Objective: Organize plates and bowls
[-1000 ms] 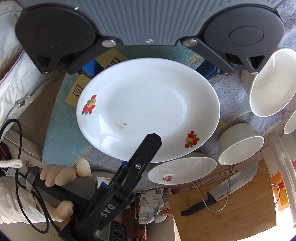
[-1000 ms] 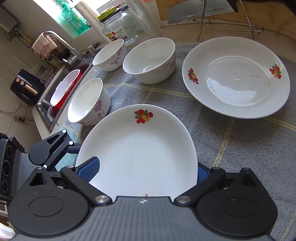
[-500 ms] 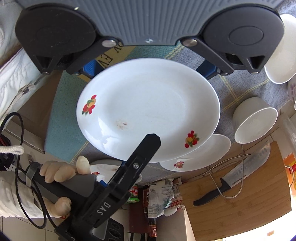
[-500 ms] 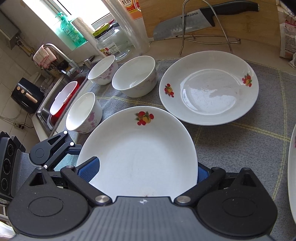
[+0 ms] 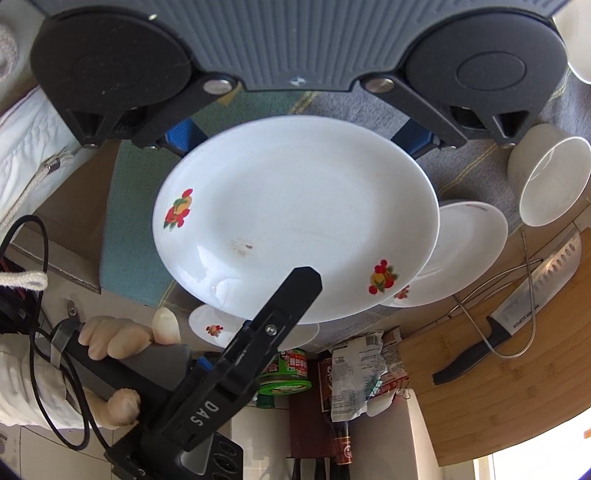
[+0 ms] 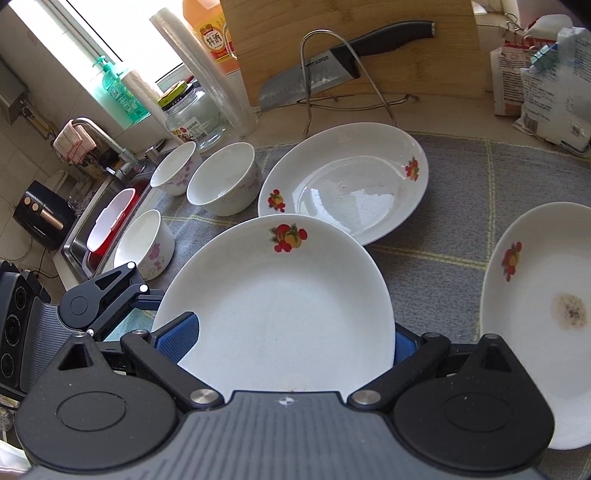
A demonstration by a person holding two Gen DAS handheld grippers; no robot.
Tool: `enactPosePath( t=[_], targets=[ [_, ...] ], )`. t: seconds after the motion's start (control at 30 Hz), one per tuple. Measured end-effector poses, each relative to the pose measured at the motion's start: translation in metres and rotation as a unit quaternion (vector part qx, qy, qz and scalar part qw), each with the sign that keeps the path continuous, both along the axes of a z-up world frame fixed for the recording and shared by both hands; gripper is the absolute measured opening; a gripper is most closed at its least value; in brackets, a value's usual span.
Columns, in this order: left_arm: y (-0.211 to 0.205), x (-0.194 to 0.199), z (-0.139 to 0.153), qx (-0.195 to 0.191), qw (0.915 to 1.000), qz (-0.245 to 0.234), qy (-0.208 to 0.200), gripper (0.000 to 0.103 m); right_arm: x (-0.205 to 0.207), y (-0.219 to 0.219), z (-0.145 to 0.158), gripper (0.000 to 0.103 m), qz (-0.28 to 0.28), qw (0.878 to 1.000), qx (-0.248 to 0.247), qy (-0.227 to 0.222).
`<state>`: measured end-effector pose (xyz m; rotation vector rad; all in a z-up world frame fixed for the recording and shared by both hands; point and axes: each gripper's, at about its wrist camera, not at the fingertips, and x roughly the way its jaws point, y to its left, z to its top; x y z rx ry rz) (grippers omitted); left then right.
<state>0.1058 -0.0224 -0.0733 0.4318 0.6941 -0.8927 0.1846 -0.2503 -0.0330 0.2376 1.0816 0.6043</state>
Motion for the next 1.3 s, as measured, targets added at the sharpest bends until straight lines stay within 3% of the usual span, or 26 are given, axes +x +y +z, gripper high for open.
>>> enactPosePath(
  t=[0.7,1.3],
  targets=[
    [-0.104,0.040,0.000,-0.005,0.9978,-0.066,-0.004,0.102,0.001,-0.112,0.000,0.103,-0.075,0.997,-0.009,-0.013],
    [-0.153,0.064,-0.019,-0.001,0.9970,-0.076,0.013,0.102,0.017,-0.163,-0.018,0.103,-0.102,0.995,-0.012,0.000]
  ],
)
